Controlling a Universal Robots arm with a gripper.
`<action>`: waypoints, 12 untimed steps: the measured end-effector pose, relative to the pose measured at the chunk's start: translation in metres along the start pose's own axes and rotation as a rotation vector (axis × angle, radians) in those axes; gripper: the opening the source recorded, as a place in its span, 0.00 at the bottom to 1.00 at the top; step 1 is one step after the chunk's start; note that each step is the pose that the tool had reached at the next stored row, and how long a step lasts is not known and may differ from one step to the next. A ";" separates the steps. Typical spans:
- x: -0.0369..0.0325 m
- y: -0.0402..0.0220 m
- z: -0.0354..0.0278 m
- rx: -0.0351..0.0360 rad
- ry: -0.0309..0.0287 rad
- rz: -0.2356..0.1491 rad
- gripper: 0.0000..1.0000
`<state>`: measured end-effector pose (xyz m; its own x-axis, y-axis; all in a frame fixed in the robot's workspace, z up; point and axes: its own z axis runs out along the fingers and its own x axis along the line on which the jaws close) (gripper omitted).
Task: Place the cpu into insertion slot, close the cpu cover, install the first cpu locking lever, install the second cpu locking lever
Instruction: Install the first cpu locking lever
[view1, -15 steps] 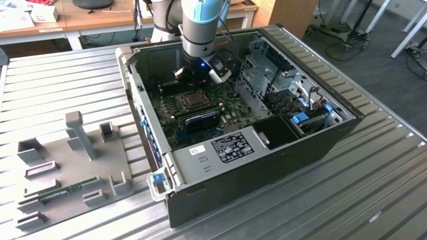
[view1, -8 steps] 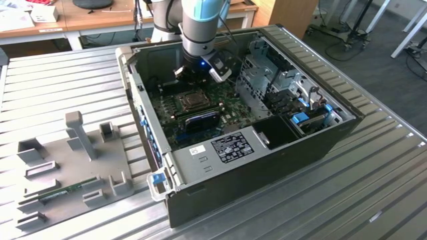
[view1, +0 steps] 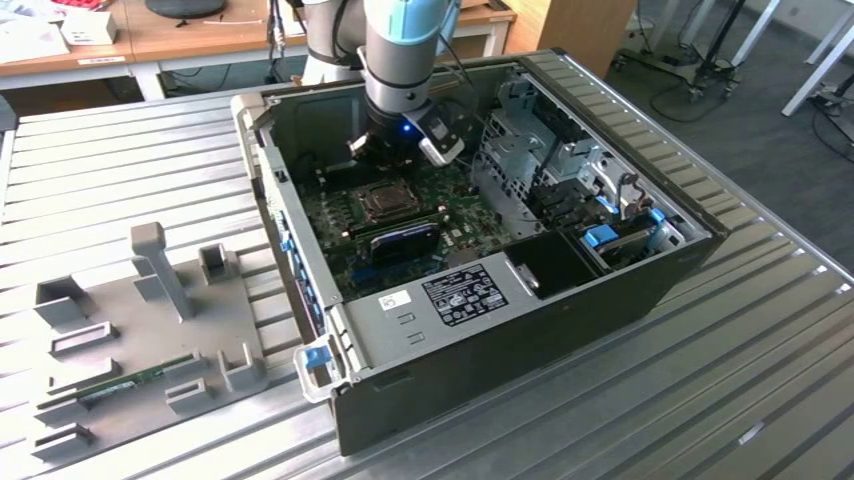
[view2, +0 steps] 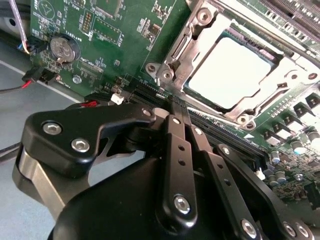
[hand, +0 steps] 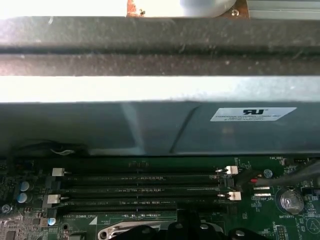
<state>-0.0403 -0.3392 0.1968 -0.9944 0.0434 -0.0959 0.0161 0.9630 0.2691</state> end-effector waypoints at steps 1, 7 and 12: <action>0.0000 -0.0001 0.0001 -0.0001 0.0000 0.000 0.10; 0.0000 -0.0006 -0.0002 0.0002 0.0001 0.000 0.10; -0.0007 0.0015 -0.0073 -0.0016 0.0000 0.000 0.10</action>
<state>-0.0403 -0.3397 0.2043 -0.9944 0.0436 -0.0959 0.0161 0.9625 0.2707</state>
